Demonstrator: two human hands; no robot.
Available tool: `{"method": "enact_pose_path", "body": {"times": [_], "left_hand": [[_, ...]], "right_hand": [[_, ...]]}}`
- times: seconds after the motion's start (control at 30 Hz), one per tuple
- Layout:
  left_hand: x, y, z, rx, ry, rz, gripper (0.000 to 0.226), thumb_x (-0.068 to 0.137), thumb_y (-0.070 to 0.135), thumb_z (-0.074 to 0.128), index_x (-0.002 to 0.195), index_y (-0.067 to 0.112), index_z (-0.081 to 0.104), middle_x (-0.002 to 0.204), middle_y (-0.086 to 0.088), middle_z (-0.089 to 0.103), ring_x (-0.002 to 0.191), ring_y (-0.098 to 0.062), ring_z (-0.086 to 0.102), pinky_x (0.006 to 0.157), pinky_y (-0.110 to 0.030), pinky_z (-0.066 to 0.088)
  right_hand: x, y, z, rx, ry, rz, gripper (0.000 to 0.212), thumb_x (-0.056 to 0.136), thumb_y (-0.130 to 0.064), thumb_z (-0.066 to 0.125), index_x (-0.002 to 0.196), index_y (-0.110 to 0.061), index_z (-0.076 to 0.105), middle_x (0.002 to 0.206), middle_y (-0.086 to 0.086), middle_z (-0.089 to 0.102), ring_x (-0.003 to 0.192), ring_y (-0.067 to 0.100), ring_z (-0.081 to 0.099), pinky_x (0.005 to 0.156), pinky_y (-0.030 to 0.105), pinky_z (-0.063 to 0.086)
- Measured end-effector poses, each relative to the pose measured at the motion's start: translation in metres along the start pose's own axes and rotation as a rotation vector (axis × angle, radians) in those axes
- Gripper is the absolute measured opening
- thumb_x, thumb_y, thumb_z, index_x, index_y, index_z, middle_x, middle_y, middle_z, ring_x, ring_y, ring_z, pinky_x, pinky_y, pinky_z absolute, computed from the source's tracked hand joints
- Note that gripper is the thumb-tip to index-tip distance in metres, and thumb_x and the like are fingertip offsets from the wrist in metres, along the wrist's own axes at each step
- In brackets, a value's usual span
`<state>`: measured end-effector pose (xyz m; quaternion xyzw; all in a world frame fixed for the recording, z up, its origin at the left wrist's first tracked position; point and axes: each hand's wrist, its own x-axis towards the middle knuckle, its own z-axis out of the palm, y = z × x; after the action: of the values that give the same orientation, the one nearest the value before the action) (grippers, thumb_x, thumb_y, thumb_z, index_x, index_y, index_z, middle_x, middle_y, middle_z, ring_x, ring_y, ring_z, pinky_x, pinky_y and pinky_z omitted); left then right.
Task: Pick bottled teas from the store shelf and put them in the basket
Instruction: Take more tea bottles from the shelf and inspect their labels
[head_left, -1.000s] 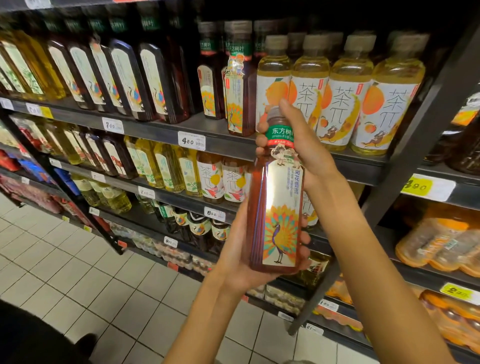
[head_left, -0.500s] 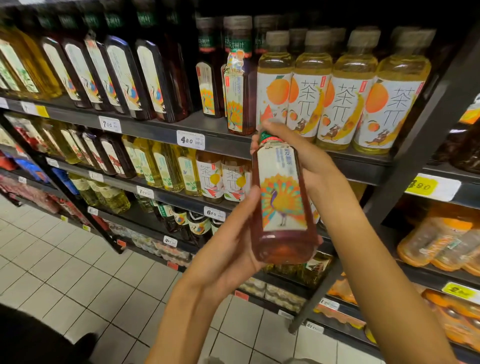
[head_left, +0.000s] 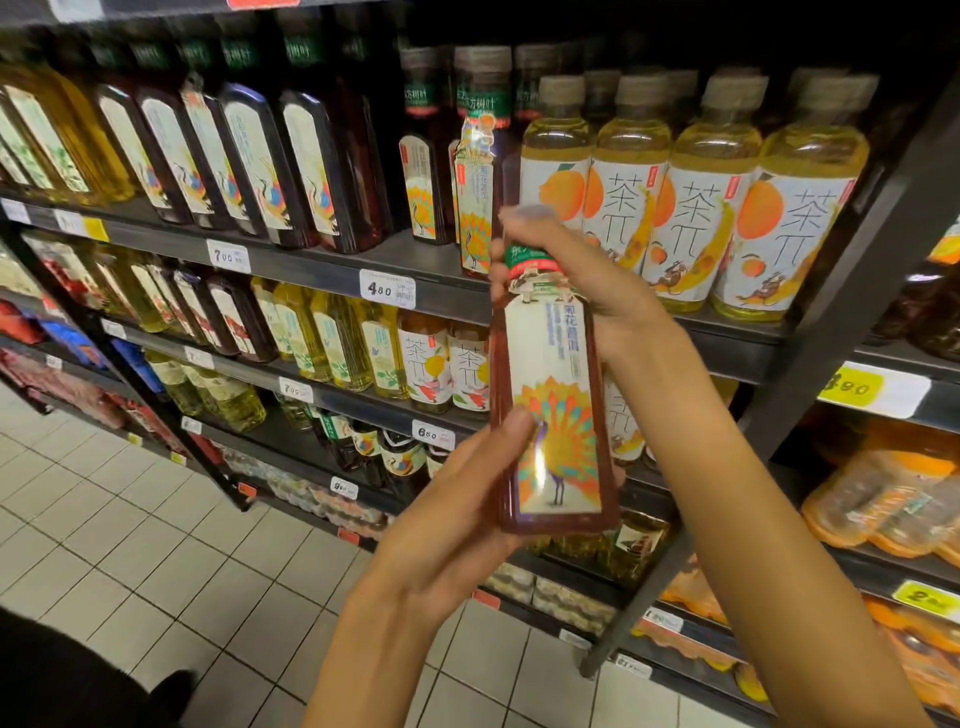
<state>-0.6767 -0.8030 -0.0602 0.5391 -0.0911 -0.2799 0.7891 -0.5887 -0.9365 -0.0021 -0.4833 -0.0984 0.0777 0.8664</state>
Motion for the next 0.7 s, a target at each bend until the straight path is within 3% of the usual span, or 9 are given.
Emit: {"method": "enact_pose_path", "body": {"times": [0.03,0.1,0.17,0.27,0.43,0.6,0.7], "left_hand": [[-0.001,-0.004,-0.004,-0.02,-0.01,0.008,0.071,0.072,0.036,0.078,0.131,0.009,0.052,0.121,-0.02,0.065,0.108,-0.03,0.065,0.093,-0.042,0.053],[-0.001,-0.007,-0.012,0.072,-0.035,0.069,0.059,0.069,0.035,0.079,0.122,0.019,0.058,0.112,-0.007,0.071,0.1,-0.02,0.07,0.079,-0.033,0.058],[0.01,-0.01,-0.023,0.229,0.044,0.128,0.048,0.072,0.035,0.075,0.116,0.028,0.059,0.109,0.006,0.073,0.097,-0.009,0.069,0.073,-0.02,0.056],[0.021,-0.003,-0.026,0.437,0.117,0.237,0.054,0.066,0.045,0.082,0.11,0.036,0.054,0.097,0.028,0.07,0.088,0.009,0.065,0.065,-0.005,0.049],[0.041,-0.005,-0.042,0.496,0.237,0.376,0.052,0.067,0.02,0.082,0.11,0.027,0.053,0.093,0.024,0.071,0.087,0.007,0.066,0.066,-0.005,0.049],[0.053,0.008,-0.067,0.504,0.291,0.443,0.062,0.068,0.022,0.081,0.12,0.033,0.048,0.106,0.024,0.068,0.098,0.007,0.063,0.075,-0.008,0.05],[0.061,0.019,-0.082,0.517,0.311,0.441,0.057,0.064,0.03,0.084,0.113,0.033,0.053,0.103,0.017,0.071,0.094,0.002,0.066,0.072,-0.012,0.053]], "right_hand": [[0.001,-0.008,0.007,-0.002,-0.03,-0.059,0.003,0.094,-0.009,0.055,0.096,-0.01,0.056,0.076,0.007,0.061,0.058,0.014,0.061,0.056,0.028,0.055],[0.002,-0.017,0.015,-0.063,-0.125,-0.172,0.013,0.092,-0.007,0.055,0.104,-0.01,0.055,0.074,0.006,0.061,0.059,0.015,0.061,0.056,0.028,0.054],[-0.002,-0.018,0.017,-0.205,-0.196,-0.276,0.014,0.09,-0.006,0.055,0.104,-0.011,0.053,0.073,0.005,0.062,0.061,0.016,0.062,0.059,0.029,0.053],[-0.006,-0.021,0.027,-0.45,-0.23,-0.398,0.017,0.09,-0.003,0.057,0.102,-0.012,0.049,0.074,0.005,0.062,0.064,0.019,0.062,0.064,0.029,0.052],[-0.012,-0.014,0.03,-0.839,-0.269,-0.533,0.033,0.087,-0.01,0.064,0.111,-0.015,0.043,0.102,0.018,0.062,0.098,0.026,0.061,0.089,0.042,0.049],[-0.015,0.011,0.021,-0.877,-0.181,-0.493,0.049,0.087,-0.024,0.066,0.128,-0.028,0.039,0.122,-0.007,0.056,0.115,0.011,0.056,0.097,0.034,0.048],[0.009,0.017,0.026,-0.839,-0.097,-0.535,0.047,0.089,-0.022,0.063,0.129,-0.029,0.04,0.124,-0.011,0.053,0.114,0.002,0.053,0.094,0.018,0.045]]}}
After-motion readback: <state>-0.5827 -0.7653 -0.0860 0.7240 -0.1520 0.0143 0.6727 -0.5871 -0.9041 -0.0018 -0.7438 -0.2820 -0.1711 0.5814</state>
